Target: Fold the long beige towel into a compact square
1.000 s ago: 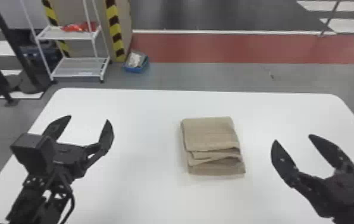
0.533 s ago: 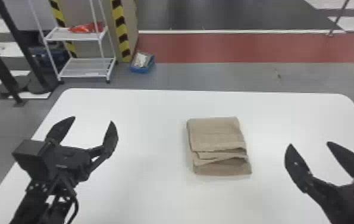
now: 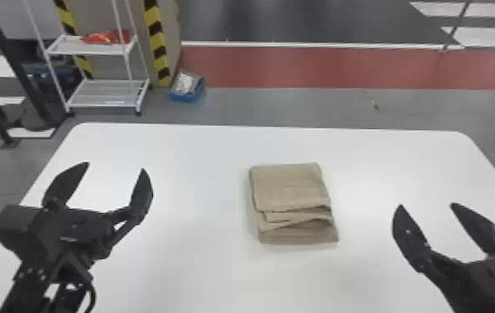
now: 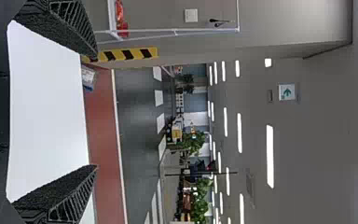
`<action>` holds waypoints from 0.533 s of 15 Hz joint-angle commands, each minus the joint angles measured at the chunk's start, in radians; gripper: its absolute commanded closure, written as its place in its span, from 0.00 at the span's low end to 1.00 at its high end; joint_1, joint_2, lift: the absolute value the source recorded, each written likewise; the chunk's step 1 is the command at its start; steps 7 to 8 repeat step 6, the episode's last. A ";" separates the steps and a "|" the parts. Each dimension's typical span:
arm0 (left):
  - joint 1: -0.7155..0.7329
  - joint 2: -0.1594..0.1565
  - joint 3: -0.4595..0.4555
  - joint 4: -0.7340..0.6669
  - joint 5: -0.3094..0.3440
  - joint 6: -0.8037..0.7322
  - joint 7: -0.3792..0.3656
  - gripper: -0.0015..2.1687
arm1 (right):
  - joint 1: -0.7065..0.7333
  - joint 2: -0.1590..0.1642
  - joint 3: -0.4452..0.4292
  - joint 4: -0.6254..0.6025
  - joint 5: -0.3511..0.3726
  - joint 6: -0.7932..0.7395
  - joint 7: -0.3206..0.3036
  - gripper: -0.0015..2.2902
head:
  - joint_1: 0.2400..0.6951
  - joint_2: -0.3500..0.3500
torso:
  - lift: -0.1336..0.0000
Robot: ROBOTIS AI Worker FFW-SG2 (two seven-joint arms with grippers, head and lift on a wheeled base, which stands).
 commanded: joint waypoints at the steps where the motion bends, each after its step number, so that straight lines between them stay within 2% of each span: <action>1: 0.000 0.002 0.000 -0.001 0.001 -0.003 0.000 0.02 | -0.001 0.001 0.000 -0.001 0.000 0.000 -0.001 0.02 | 1.00 0.49 | 0.07; 8: -0.004 0.002 0.000 0.004 0.003 -0.003 -0.002 0.02 | -0.008 0.001 0.000 0.000 0.002 -0.003 -0.001 0.03 | 1.00 0.49 | 0.07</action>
